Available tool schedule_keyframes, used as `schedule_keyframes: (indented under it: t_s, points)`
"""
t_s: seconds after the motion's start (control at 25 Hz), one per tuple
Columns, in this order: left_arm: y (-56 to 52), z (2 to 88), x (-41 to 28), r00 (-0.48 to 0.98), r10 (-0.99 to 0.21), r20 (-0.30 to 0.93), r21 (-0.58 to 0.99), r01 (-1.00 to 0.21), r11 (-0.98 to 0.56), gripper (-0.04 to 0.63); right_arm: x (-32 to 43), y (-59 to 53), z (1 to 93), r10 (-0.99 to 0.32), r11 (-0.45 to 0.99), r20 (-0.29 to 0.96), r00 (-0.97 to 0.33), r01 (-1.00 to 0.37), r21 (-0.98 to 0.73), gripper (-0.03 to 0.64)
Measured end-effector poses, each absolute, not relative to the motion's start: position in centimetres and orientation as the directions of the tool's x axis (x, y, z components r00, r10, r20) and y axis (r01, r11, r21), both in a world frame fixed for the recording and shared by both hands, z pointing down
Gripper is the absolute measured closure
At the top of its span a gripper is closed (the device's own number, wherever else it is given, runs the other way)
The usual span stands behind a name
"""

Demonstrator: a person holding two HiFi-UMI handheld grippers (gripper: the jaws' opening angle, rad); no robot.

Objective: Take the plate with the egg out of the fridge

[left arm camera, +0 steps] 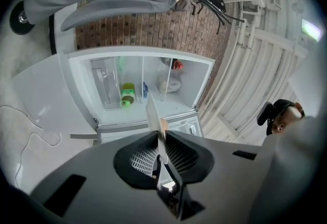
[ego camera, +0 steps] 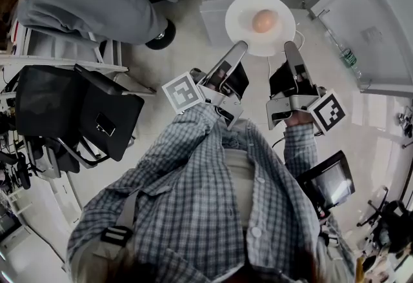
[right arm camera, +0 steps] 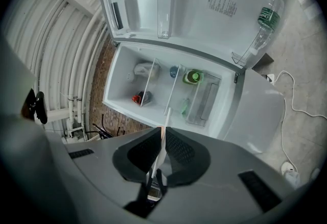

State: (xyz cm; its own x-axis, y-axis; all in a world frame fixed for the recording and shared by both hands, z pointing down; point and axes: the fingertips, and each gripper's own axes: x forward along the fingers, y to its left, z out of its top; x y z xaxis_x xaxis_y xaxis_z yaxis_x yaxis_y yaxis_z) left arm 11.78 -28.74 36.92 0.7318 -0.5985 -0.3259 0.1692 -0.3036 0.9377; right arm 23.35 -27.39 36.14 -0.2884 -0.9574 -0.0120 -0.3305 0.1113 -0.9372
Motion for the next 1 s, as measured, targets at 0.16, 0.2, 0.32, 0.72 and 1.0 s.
schedule_keyframes:
  t_s: [0.16, 0.2, 0.32, 0.72, 1.0]
  points:
    - [-27.5, 36.9, 11.3, 0.723, -0.604, -0.335, 0.934, 0.171, -0.314, 0.545, 22.9, -26.2, 36.2, -0.956, 0.121, -0.019, -0.294, -0.333, -0.935, 0.584]
    - [-27.4, 37.0, 11.2, 0.721, -0.606, -0.336, 0.934, 0.171, -0.315, 0.545, 22.8, -26.1, 36.2, -0.955, 0.123, -0.021, -0.295, -0.332, -0.935, 0.584]
    - [-27.9, 36.9, 11.1, 0.718, -0.61, -0.336, 0.934, 0.17, -0.314, 0.545, 22.7, -26.7, 36.2, -0.953, 0.121, -0.016, -0.301, -0.333, -0.935, 0.584]
    - [-28.9, 37.2, 11.6, 0.729, -0.6, -0.329, 0.939, 0.182, -0.293, 0.545, 23.1, -27.7, 36.1, -0.958, 0.122, -0.018, -0.287, -0.349, -0.929, 0.584]
    - [-30.2, 36.3, 9.8, 0.704, -0.629, -0.33, 0.937, 0.16, -0.312, 0.545, 21.4, -29.7, 34.7, -0.94, 0.173, -0.047, -0.337, -0.356, -0.918, 0.584]
